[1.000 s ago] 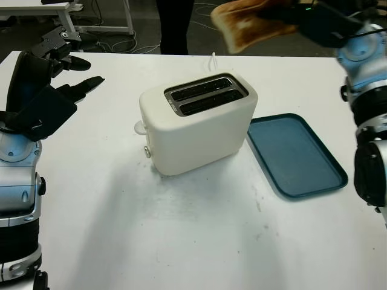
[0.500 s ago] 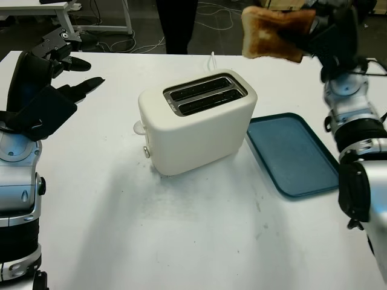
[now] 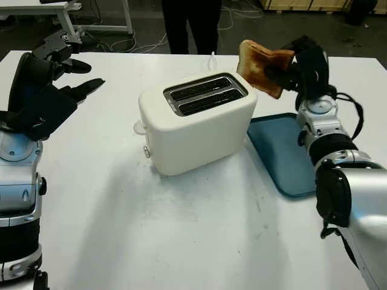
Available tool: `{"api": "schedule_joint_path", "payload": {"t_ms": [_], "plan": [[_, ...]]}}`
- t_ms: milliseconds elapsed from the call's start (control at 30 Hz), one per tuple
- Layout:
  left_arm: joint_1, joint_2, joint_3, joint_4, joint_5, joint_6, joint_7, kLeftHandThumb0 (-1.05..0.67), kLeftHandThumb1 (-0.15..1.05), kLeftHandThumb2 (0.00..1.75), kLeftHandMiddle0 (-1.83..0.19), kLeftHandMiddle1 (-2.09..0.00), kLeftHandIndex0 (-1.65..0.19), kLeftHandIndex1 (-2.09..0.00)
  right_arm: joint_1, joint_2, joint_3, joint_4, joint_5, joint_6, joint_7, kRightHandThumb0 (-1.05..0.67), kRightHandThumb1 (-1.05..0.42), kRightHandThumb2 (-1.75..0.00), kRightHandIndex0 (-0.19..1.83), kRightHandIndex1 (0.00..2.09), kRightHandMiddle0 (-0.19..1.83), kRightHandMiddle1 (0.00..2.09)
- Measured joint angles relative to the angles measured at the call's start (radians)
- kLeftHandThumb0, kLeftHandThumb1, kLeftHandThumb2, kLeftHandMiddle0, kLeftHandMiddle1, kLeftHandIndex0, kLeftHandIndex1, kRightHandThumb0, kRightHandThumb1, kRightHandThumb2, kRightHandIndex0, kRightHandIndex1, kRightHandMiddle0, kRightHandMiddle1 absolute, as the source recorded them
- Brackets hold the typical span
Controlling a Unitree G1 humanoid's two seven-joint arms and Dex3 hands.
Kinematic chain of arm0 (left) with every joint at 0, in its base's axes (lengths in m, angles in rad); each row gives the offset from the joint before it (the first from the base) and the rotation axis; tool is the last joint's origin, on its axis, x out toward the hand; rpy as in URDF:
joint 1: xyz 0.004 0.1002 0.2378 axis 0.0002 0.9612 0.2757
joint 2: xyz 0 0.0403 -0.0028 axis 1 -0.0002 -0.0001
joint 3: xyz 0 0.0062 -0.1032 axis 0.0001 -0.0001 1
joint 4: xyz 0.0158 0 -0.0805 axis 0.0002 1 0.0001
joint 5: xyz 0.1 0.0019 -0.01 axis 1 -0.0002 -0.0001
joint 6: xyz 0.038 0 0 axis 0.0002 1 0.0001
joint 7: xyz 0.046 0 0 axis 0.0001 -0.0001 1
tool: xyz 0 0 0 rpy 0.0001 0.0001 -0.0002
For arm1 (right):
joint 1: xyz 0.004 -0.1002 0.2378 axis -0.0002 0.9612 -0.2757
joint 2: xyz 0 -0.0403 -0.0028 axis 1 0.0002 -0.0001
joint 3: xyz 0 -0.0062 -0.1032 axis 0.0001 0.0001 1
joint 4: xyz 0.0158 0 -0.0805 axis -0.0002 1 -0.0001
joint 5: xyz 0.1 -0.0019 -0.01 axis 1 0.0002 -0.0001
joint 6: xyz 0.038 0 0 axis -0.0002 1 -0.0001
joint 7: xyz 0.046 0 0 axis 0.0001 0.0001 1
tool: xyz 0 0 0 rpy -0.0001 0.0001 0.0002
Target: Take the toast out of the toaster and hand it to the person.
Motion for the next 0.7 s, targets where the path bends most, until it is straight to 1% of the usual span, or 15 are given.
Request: {"api": "schedule_joint_path", "payload": {"t_ms": [133,267,400,533,700], "plan": [[0.000,0.000,0.001,0.000,-0.010,0.000,0.000,-0.19,0.92,0.03,-0.29,-0.98,-0.38,-0.60,0.000,0.009,-0.045,0.004,0.045,0.033,0.016,0.20,-0.92,-0.22,0.69,1.75,0.48,1.75],[0.000,0.000,0.001,0.000,-0.010,0.000,0.000,-0.20,0.92,0.03,-0.29,-0.98,-0.39,-0.60,0.000,0.015,-0.077,0.008,0.067,0.044,0.022,0.15,-0.92,-0.20,0.68,1.75,0.44,1.75],[0.001,0.000,0.001,-0.001,-0.010,0.002,0.000,-0.19,0.92,0.03,-0.29,-0.98,-0.38,-0.60,0.000,0.025,-0.119,0.010,0.103,0.054,0.023,0.19,-0.92,-0.25,0.67,1.75,0.42,1.75],[0.002,0.000,0.001,-0.006,-0.010,0.004,0.000,-0.19,0.92,0.03,-0.30,-0.98,-0.39,-0.59,0.000,0.028,-0.147,0.012,0.127,0.061,0.005,0.19,-0.92,-0.23,0.66,1.75,0.40,1.75],[0.002,0.000,0.001,-0.006,-0.013,0.004,0.000,-0.19,0.92,0.03,-0.30,-0.99,-0.39,-0.59,0.000,0.028,-0.158,0.012,0.128,0.060,-0.007,0.16,-0.92,-0.19,0.70,1.75,0.46,1.75]]}}
